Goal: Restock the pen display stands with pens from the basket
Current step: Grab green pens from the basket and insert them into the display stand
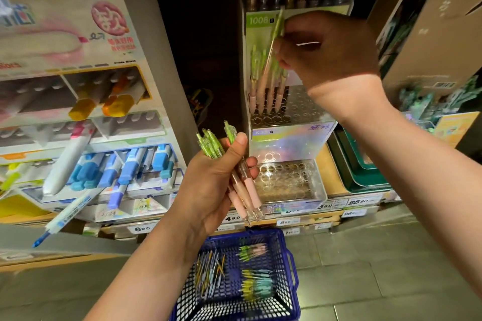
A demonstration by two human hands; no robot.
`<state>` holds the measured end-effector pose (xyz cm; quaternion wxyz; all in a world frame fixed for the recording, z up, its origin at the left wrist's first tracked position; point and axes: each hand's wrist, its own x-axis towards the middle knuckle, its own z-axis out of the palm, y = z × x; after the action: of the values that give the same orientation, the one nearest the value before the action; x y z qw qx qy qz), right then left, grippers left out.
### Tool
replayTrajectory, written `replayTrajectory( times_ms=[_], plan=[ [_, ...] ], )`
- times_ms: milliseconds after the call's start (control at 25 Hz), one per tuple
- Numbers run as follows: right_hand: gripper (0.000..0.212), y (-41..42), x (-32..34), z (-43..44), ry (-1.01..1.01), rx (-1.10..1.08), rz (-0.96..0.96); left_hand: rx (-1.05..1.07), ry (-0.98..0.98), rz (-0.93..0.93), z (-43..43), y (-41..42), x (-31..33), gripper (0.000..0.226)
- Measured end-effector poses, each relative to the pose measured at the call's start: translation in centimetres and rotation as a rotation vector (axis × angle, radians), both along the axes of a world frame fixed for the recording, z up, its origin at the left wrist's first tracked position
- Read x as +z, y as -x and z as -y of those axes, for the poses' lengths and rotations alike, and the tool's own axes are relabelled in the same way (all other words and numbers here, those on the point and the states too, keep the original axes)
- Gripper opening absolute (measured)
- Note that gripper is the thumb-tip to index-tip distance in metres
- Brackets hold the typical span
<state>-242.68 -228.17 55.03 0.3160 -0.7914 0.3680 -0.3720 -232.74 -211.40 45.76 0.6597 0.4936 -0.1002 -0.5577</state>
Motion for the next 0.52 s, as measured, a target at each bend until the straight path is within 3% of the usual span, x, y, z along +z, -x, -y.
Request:
replayTrajectory(
  times_ms=[160, 320, 520],
  plan=[
    [0.018, -0.5, -0.2, -1.0, 0.1, 0.002, -0.113, -0.005, -0.013, 0.004, 0.0, -0.1, 0.0, 0.031],
    [0.02, -1.2, -0.8, -1.5, 0.121, 0.042, -0.362, 0.028, -0.05, -0.035, -0.1, -0.4, -0.1, 0.041],
    [0.023, -1.4, -1.4, -1.7, 0.118, 0.025, -0.454, 0.05, -0.038, -0.037, -0.2, -0.3, -0.1, 0.033]
  ],
)
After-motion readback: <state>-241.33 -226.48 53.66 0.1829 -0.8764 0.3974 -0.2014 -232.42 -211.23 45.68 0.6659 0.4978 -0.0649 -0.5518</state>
